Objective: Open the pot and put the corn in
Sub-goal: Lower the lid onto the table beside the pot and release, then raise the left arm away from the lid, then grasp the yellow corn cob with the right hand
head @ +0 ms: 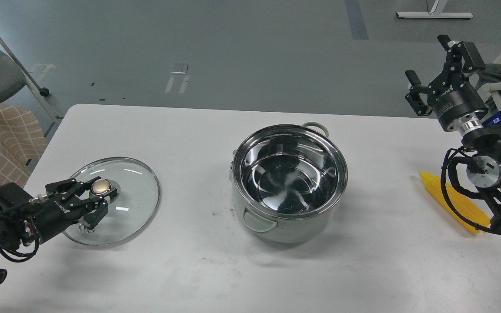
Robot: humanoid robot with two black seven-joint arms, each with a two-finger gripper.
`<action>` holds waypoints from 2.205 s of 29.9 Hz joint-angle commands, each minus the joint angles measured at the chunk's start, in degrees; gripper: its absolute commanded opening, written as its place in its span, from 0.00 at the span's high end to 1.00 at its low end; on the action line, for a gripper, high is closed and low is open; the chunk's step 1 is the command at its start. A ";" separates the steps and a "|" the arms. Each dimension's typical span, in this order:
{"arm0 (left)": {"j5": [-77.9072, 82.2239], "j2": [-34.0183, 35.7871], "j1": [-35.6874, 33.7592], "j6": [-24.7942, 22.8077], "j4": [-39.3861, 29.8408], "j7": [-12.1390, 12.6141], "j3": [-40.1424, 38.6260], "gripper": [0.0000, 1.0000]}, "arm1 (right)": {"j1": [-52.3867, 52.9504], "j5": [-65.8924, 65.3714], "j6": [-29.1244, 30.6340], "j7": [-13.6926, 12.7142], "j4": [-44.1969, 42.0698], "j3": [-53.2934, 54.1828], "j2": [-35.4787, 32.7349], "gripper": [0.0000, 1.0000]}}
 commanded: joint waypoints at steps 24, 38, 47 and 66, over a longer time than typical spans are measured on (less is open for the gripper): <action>-27.35 10.15 -18.17 -3.01 -11.89 -0.01 -1.17 0.05 | 2.45 -0.26 0.00 0.00 0.70 0.00 -3.94 0.00; -69.97 -7.68 -38.25 -26.05 -9.87 -0.01 -4.76 0.05 | 9.85 -25.36 0.18 0.00 6.14 -7.20 -21.95 0.00; -71.86 -14.45 -38.07 -26.24 -9.78 -0.01 -4.94 0.05 | 8.45 -67.01 -2.10 0.00 17.56 -12.03 -36.10 0.00; -70.01 -16.39 -37.10 -26.24 -10.66 -0.01 -4.95 0.05 | -10.72 -89.47 -17.40 0.00 21.18 -16.87 -36.03 0.00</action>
